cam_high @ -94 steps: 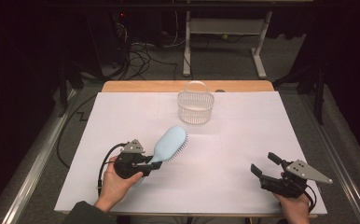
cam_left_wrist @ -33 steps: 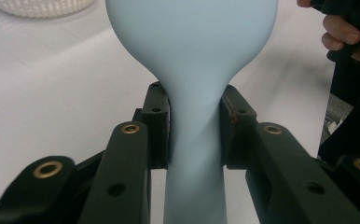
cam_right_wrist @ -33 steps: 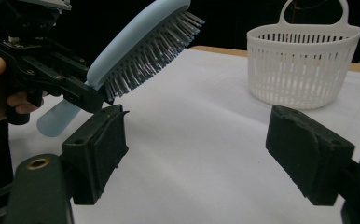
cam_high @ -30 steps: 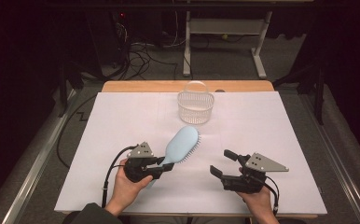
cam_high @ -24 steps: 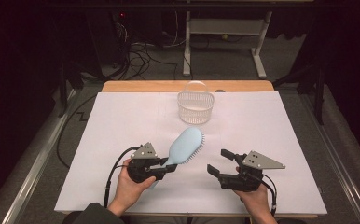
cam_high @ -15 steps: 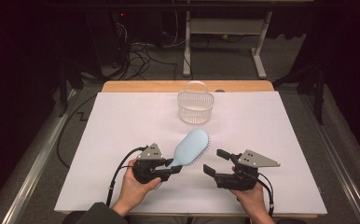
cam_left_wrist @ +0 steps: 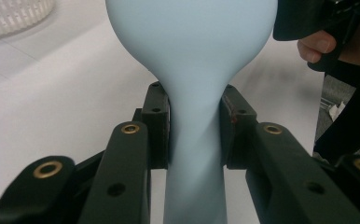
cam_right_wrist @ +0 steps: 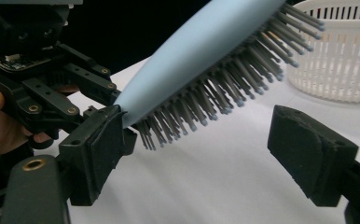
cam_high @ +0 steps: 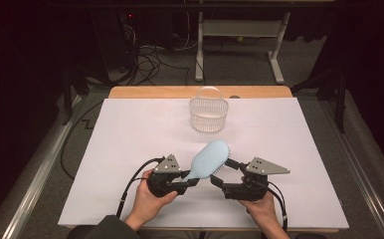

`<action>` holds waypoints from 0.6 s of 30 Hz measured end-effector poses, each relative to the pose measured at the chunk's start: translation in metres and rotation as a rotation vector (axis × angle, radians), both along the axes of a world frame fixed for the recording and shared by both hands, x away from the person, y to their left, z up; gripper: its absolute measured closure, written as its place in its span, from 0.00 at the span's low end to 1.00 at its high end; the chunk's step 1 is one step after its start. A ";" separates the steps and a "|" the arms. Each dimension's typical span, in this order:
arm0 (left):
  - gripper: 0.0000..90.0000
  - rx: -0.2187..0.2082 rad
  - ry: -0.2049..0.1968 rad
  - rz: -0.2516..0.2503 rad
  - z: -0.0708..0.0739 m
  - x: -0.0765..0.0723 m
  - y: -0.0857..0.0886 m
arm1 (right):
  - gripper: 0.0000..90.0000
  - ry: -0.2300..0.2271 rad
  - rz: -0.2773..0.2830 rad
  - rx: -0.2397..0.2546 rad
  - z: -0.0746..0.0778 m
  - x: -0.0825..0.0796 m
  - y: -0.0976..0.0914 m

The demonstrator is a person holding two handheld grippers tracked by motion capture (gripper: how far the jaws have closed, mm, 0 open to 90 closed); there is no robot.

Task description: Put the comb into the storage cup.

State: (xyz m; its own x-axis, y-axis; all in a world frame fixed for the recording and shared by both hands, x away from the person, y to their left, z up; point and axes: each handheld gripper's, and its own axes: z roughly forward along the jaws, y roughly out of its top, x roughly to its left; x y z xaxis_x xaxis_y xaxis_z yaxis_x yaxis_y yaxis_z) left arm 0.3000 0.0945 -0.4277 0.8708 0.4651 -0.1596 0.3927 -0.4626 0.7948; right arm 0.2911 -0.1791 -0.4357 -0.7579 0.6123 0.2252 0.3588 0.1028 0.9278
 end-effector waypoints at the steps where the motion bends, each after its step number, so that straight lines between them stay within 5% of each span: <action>1: 0.77 0.001 0.000 -0.001 0.000 0.000 0.000 | 0.22 0.001 0.004 -0.001 0.000 0.001 0.001; 18: 0.77 -0.011 0.000 -0.019 0.001 -0.001 -0.007 | 0.23 0.039 0.024 0.020 0.000 0.008 0.023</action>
